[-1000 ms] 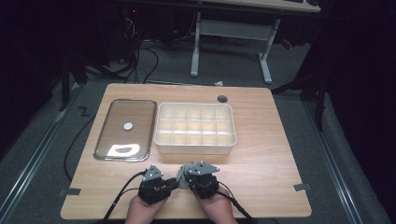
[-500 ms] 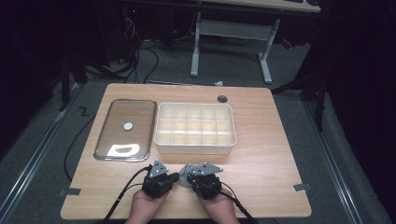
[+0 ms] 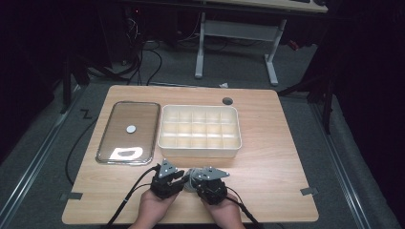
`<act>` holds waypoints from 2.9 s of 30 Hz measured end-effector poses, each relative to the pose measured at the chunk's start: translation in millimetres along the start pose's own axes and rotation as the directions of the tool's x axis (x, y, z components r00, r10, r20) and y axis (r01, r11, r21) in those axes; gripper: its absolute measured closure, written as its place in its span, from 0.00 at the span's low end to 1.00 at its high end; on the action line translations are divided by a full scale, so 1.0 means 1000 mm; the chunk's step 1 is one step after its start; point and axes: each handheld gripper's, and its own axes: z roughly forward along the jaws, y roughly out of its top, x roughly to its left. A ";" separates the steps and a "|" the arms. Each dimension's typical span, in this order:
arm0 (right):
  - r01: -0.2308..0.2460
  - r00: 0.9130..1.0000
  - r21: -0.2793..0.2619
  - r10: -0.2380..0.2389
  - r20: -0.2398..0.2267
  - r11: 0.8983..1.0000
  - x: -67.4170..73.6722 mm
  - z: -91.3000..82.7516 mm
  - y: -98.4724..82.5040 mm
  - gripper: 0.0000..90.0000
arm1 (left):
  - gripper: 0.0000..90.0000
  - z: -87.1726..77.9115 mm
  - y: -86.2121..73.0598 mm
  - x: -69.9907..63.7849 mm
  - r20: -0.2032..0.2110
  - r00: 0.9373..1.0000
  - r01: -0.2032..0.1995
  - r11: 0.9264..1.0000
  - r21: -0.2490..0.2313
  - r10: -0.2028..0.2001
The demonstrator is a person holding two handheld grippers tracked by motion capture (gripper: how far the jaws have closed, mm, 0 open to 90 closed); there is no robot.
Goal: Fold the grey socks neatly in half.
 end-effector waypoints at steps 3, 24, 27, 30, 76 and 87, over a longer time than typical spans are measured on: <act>-0.007 1.000 -0.001 0.007 -0.005 1.000 -0.002 -0.001 -0.003 0.95 | 0.91 -0.003 -0.002 0.003 -0.011 1.000 -0.006 1.000 -0.016 0.006; 0.024 1.000 -0.004 -0.024 -0.011 1.000 0.000 -0.005 -0.001 0.95 | 0.95 -0.007 -0.016 0.007 0.045 0.999 -0.003 0.999 0.049 0.001; 0.030 1.000 -0.013 -0.030 -0.002 0.999 0.001 -0.006 0.003 0.96 | 0.95 -0.007 -0.016 0.005 0.060 0.998 -0.013 0.999 0.051 0.009; 0.048 0.999 -0.009 -0.048 0.008 0.999 0.004 -0.006 0.008 0.96 | 0.95 -0.007 -0.017 0.002 0.071 0.997 -0.029 0.998 0.050 0.026; 0.040 0.998 -0.018 -0.041 -0.055 0.999 0.009 0.003 -0.006 0.96 | 1.00 0.005 0.009 -0.014 0.042 0.993 -0.113 0.994 -0.003 0.113; 0.014 0.995 -0.117 -0.025 -0.094 0.993 -0.003 -0.037 -0.005 0.86 | 1.00 0.012 0.004 -0.003 0.060 0.994 -0.090 0.995 0.032 0.088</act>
